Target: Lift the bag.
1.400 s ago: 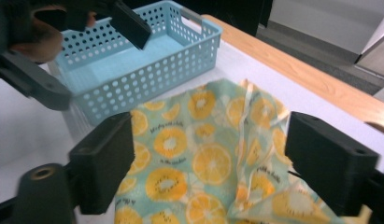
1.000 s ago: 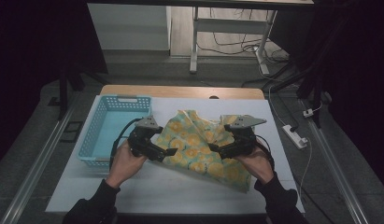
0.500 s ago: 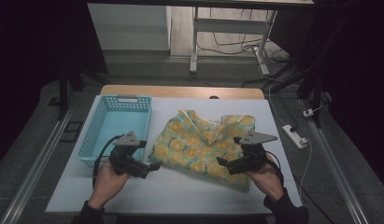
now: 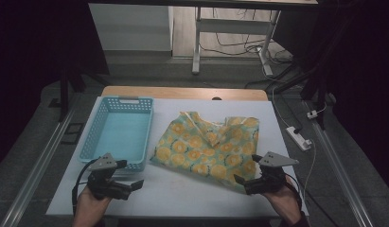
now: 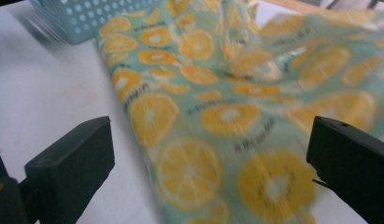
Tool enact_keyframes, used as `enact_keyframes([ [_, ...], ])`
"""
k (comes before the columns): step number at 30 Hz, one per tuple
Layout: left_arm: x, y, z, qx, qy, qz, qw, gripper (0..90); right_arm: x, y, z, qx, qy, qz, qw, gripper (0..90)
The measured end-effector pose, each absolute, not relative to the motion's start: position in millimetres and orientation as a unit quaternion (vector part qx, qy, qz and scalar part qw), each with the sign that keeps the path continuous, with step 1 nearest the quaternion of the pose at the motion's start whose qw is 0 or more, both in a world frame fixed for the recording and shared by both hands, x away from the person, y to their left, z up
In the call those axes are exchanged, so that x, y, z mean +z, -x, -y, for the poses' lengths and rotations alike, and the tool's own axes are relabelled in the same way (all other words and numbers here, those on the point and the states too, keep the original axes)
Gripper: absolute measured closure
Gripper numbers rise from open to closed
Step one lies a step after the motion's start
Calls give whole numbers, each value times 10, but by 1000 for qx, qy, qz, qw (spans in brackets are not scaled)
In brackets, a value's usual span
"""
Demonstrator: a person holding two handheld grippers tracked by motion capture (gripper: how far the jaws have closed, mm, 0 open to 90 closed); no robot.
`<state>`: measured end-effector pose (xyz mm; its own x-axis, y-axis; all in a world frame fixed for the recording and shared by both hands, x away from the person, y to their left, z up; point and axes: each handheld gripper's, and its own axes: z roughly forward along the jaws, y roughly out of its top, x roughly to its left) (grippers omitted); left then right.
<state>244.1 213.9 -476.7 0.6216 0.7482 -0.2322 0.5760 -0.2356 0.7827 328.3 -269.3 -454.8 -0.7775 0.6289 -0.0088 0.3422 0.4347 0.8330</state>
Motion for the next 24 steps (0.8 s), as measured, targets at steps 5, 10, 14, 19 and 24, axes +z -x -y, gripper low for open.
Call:
enact_keyframes([
  [5,-4846,-2264,-2264,100,-771,-442,447,0,-4638,-3154,2859,433,-310,-828,174,9],
  [10,-4958,-2118,-2342,109,-773,-454,429,0,-4756,-3051,3019,412,-328,-830,185,0],
  [14,-5070,-2059,-2388,115,-776,-468,407,0,-4843,-2972,3137,398,-344,-830,188,0],
  [19,-5145,-2020,-2411,128,-782,-478,378,0,-4960,-2906,3232,376,-361,-833,184,0],
  [24,-5182,-1990,-2427,132,-782,-491,361,0,-5000,-2876,3268,365,-371,-834,183,0],
])
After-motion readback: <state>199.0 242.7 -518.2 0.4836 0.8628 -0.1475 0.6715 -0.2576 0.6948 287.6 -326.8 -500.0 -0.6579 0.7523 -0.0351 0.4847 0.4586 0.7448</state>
